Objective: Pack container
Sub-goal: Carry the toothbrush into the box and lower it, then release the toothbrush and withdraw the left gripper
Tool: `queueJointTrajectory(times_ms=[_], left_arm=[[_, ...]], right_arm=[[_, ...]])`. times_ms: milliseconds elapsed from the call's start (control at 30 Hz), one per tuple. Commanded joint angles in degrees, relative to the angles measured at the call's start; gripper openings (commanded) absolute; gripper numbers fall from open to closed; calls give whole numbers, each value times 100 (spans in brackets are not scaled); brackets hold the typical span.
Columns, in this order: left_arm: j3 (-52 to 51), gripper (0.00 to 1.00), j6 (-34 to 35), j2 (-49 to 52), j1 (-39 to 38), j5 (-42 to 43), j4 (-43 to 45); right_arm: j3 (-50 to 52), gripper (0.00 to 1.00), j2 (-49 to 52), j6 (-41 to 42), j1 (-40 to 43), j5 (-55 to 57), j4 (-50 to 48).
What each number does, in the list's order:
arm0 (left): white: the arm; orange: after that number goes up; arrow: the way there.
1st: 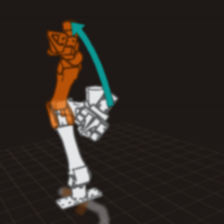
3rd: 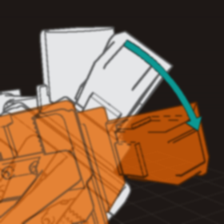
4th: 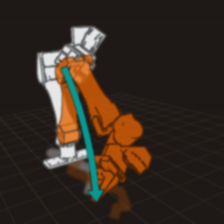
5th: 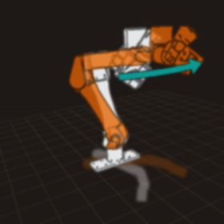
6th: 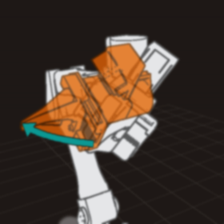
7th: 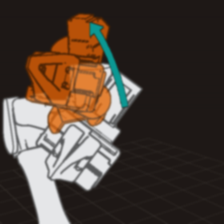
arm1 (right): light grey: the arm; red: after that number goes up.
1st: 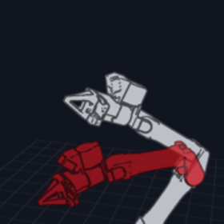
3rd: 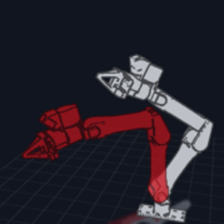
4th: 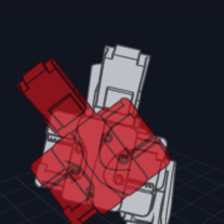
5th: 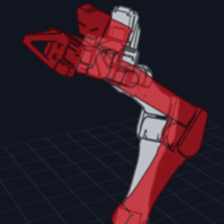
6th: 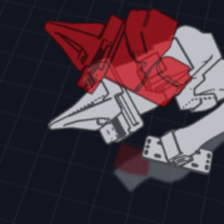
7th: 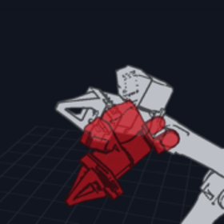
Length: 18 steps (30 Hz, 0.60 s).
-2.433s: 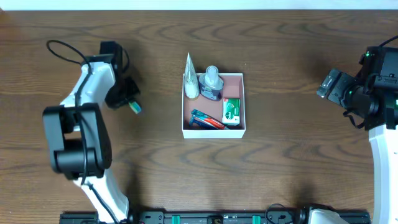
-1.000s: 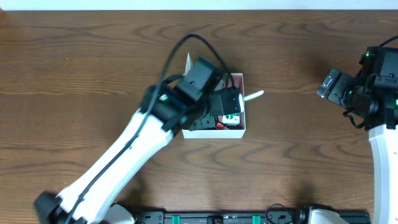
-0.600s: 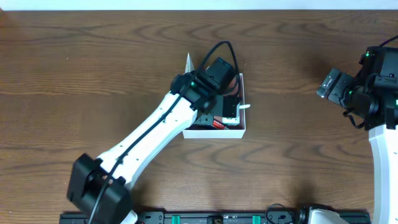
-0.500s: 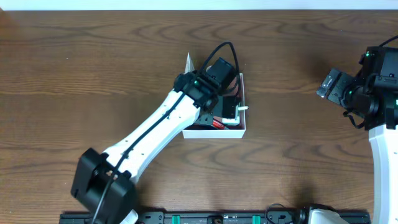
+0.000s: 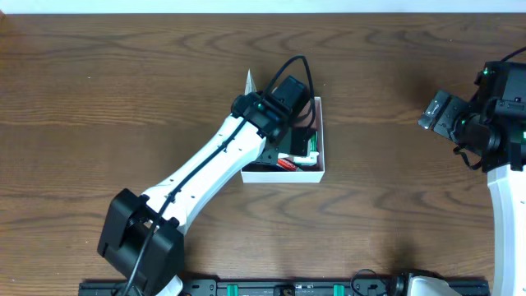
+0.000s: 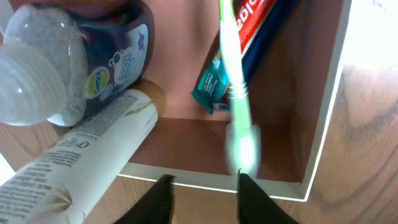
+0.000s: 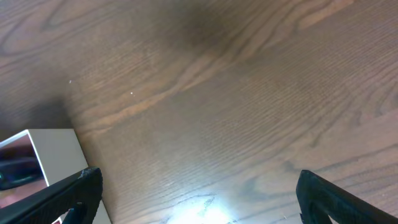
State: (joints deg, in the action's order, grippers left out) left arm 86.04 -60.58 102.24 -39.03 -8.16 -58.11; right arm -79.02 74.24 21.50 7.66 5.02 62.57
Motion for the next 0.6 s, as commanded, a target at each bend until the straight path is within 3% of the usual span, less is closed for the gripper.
queueJointTrajectory(times_ms=[0, 367, 500, 567], left_arm=[[-33, 42, -46, 33, -153, -44, -33], [-31, 43, 238, -525, -1215, -81, -24], [-31, 43, 249, -1060, -1766, -719, 197], [-31, 43, 586, -1342, -1921, -1043, 452]], right_arm=[[-46, 99, -46, 72, 55, 98, 7], [-46, 99, -46, 72, 52, 96, 7], [-46, 99, -46, 72, 52, 98, 7], [-46, 99, -46, 72, 52, 98, 7]])
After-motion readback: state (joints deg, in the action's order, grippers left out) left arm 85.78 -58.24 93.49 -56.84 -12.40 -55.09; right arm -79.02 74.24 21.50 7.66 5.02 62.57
